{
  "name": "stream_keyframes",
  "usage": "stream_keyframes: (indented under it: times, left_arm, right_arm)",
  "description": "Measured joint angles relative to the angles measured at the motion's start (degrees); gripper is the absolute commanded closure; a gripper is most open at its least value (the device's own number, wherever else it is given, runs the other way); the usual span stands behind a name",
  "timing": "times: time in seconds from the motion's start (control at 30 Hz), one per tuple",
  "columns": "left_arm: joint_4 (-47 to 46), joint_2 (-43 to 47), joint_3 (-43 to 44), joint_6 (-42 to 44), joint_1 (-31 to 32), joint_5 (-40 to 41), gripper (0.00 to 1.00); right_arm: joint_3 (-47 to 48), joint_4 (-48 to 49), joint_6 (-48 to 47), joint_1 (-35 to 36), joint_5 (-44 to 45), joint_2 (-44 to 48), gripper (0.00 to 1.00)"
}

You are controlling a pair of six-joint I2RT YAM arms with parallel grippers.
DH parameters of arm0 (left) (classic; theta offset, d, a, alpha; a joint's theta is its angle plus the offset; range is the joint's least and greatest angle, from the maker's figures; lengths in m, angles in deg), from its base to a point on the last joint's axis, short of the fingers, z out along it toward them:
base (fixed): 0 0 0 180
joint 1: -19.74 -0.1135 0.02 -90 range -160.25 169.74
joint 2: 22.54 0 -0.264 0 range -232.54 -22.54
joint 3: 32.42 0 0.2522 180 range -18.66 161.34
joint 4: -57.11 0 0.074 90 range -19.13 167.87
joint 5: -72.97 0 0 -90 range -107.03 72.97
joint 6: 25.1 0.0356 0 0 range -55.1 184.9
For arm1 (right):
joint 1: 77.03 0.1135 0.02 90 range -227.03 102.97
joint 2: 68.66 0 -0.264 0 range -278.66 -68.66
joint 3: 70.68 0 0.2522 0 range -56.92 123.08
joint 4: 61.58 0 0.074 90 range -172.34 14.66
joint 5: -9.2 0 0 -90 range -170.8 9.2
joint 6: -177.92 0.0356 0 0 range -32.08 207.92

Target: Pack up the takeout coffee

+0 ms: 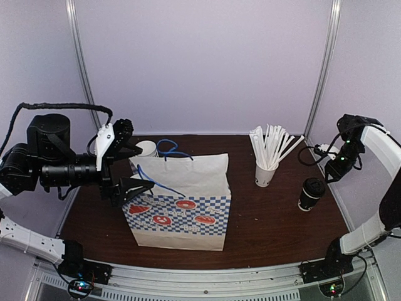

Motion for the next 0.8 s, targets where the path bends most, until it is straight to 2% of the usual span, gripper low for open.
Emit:
stream_keyframes:
  times: [0.2, 0.43, 0.53, 0.63, 0.8]
  left_arm:
    - [0.1, -0.9, 0.0, -0.9, 0.0, 0.0, 0.07]
    - [0.1, -1.0, 0.0, -1.3, 0.0, -0.1, 0.07]
    - [0.1, -1.2, 0.0, -1.5, 0.0, -0.1, 0.07]
    - [0.1, -1.5, 0.0, -1.5, 0.0, -0.3, 0.07]
    - [0.5, -2.8, 0.0, -1.5, 0.0, -0.9, 0.07]
  right_arm:
    - [-0.9, 4.8, 0.6, -3.5, 1.9, -3.7, 0.64]
    - [-4.5, 7.4, -0.7, -4.4, 1.8, -5.0, 0.62]
    - [-4.7, 6.9, -2.1, -4.4, 0.8, -4.9, 0.56]
    - [-4.3, 5.1, -5.1, -4.4, 0.0, -4.2, 0.46]
    - [-0.6, -2.2, -14.0, -4.4, -3.0, -2.4, 0.31]
